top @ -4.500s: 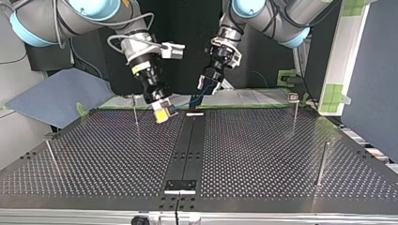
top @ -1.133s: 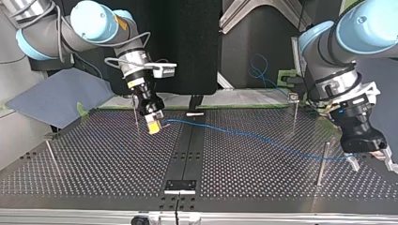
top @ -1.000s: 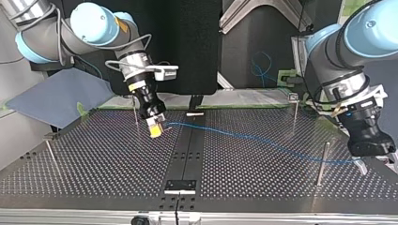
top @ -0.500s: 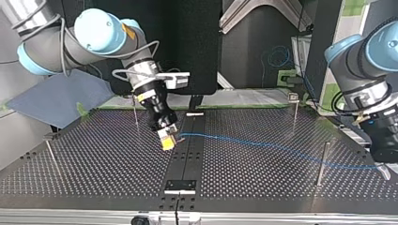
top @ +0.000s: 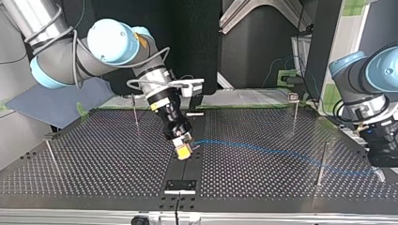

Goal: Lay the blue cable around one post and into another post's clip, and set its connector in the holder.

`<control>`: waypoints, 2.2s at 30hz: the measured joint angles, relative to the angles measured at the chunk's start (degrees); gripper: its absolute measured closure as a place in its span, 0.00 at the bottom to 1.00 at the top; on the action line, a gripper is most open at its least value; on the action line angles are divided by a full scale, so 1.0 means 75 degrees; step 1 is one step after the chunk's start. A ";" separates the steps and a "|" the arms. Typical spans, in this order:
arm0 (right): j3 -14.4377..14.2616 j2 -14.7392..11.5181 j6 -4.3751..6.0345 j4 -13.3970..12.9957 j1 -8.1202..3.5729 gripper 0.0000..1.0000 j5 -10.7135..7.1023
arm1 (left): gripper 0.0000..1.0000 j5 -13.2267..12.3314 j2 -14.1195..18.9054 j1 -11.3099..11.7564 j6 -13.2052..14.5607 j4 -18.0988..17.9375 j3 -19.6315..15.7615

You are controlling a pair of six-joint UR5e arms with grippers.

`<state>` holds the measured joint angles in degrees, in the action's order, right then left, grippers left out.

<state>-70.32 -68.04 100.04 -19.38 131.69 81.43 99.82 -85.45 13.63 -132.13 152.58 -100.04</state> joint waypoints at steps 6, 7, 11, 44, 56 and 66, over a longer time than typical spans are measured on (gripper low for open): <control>0.0021 0.0147 -0.0035 -0.0022 0.0054 1.00 0.0006 | 0.02 -0.0264 -0.0316 0.0193 -0.0023 -0.0009 0.0044; 0.0024 0.0172 -0.0041 -0.0031 0.0059 1.00 0.0007 | 0.02 -0.0319 -0.0380 0.0216 -0.0016 -0.0009 0.0053; 0.0041 0.0282 -0.0052 -0.0070 0.0062 1.00 0.0015 | 0.02 -0.0439 -0.0483 0.0272 0.0005 -0.0022 0.0062; 0.0068 0.0749 -0.0251 0.0281 -0.0283 1.00 0.0424 | 0.02 -0.1151 -0.1864 0.0086 0.0039 -0.0068 0.0069; -0.0385 0.0828 -0.0368 0.0586 -0.0839 1.00 0.0521 | 0.02 -0.1040 -0.1982 -0.0019 -0.0009 -0.0078 0.0008; -0.1162 0.0691 -0.0052 -0.0118 -0.1587 1.00 0.0526 | 0.02 -0.0992 -0.2240 -0.0113 -0.0063 -0.0064 0.0004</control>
<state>-79.04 -62.86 99.66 -20.26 119.79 85.38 92.38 -102.26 12.79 -132.60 152.10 -100.02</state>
